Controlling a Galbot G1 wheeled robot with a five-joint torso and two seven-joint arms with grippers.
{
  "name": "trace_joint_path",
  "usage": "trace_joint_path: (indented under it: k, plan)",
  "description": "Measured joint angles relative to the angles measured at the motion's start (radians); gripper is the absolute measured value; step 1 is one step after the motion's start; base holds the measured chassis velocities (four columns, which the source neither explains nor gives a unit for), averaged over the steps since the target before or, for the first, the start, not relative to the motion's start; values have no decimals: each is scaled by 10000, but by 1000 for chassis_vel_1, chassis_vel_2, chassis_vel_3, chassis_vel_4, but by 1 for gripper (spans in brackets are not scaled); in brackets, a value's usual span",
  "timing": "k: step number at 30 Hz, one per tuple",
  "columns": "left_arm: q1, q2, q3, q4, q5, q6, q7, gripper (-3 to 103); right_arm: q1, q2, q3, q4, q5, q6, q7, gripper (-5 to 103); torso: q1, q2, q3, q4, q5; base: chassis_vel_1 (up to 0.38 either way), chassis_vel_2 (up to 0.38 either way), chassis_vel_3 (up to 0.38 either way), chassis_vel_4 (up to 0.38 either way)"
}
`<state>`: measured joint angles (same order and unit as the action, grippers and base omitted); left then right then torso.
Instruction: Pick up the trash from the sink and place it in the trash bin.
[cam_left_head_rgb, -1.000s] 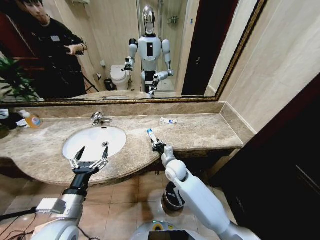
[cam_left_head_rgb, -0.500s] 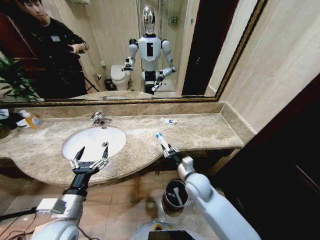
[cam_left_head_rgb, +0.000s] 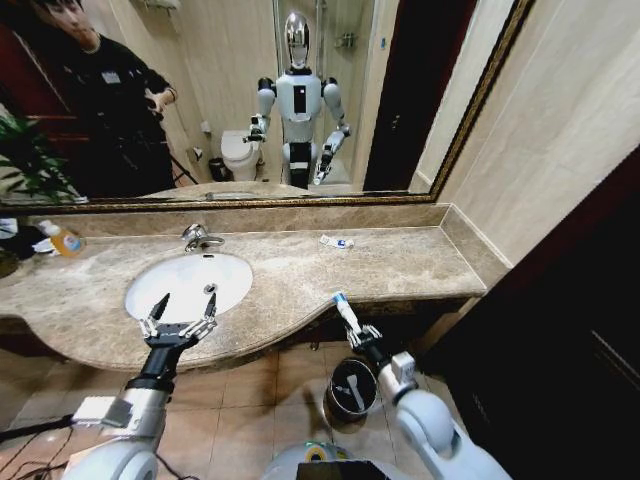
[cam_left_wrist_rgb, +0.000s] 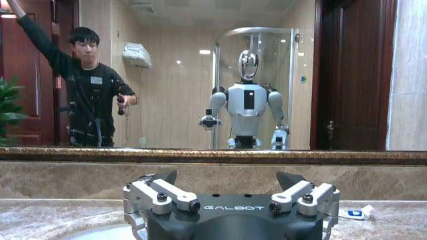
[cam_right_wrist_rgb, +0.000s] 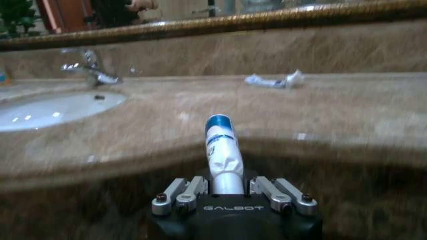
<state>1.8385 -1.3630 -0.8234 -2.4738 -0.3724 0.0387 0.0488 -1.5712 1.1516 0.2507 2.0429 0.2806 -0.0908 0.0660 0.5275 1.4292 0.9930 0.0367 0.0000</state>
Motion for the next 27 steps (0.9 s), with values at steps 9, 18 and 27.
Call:
trace_joint_path:
  k: [9, 18, 27]
  plan:
    - [0, 0, 0, 0, 0, 0, 0, 100, 639, 796, -146, -2472, -421, 339, -56, 27, 1, -1, 1, 2, 1, 0, 0, 0, 0]
    - [0, 0, 0, 0, 0, 0, 0, 100, 1325, 1381, -148, -5270, -999, 1024, -54, 27, 1, 0, 1, 1, 1, 0, 0, 0, 0]
    - [0, 0, 0, 0, 0, 0, 0, 100, 2035, 1540, -120, -7675, -959, 1814, 160, 27, 1, -1, 1, 0, 1, 0, 0, 0, 0]
